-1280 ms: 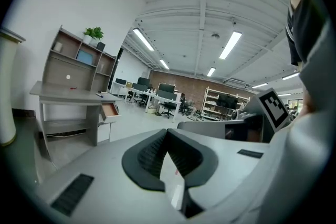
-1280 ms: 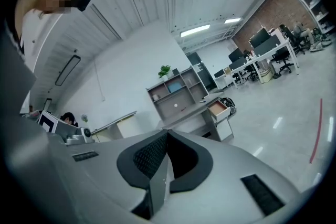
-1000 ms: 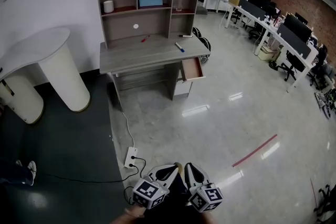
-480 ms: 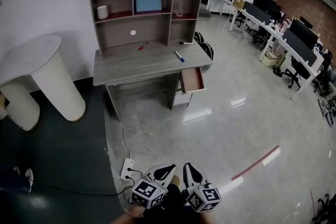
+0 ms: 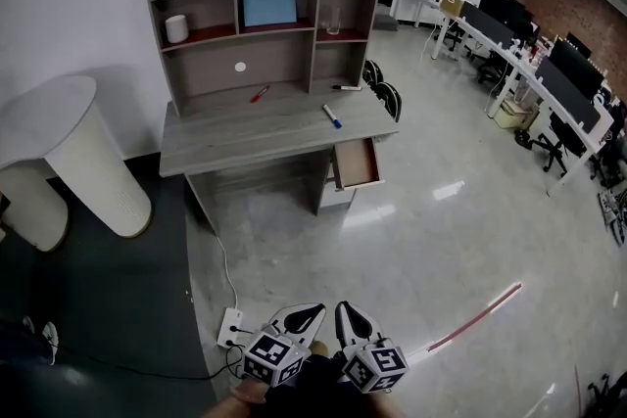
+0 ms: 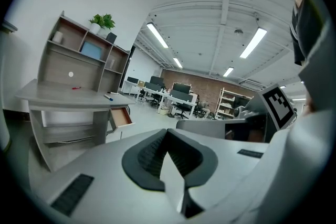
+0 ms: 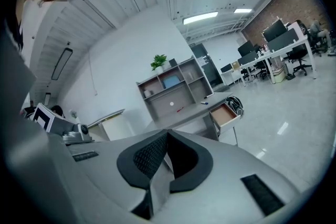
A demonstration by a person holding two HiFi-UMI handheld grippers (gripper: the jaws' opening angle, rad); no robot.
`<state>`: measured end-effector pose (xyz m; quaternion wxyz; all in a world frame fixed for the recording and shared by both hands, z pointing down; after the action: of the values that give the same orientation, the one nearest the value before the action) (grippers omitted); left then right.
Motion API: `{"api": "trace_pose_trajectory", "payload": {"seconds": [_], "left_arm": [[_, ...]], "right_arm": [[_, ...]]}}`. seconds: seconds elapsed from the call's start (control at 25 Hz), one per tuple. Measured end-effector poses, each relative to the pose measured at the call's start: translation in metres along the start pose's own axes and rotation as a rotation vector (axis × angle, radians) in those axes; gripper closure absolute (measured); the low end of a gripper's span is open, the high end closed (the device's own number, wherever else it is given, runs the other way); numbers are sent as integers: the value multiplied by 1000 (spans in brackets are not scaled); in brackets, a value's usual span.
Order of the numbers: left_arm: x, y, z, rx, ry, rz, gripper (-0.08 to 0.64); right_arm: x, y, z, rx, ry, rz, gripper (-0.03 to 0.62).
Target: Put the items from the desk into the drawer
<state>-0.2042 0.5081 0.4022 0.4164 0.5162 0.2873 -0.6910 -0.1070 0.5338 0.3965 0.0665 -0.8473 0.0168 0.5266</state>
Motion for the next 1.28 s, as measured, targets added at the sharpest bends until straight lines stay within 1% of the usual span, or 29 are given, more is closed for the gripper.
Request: {"api": "trace_pose_trajectory", "payload": {"seconds": [0.28, 0.48, 0.64, 0.84, 1.0, 1.2, 1.28], "left_arm": [[-1, 39, 13, 17, -12, 0, 560], [-5, 59, 24, 51, -27, -2, 560], [-10, 75, 29, 65, -31, -12, 560], [-11, 88, 26, 63, -32, -23, 560], [-11, 91, 24, 59, -15, -16, 560], [-12, 94, 23, 68, -30, -25, 560], [-12, 95, 24, 75, -33, -23, 561]], "right_arm": [[0, 28, -31, 15, 16, 38, 578], [0, 45, -48, 44, 4, 70, 578], [4, 60, -65, 60, -3, 63, 578], [7, 64, -79, 52, 16, 49, 578], [6, 63, -82, 53, 14, 71, 578], [3, 64, -93, 24, 33, 96, 578], [2, 66, -94, 25, 35, 104, 578]]}}
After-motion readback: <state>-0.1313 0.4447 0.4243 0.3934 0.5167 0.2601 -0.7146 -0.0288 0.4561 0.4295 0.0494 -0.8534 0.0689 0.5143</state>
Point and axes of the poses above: the fingertips, and each gripper's own axes: y forward along the fingers, z to its left, x out of its top, the point moved 5 cm from there along -y, backward along the fingers, and after that the axes turned 15 degrees about -z, right-handed, at the moved point
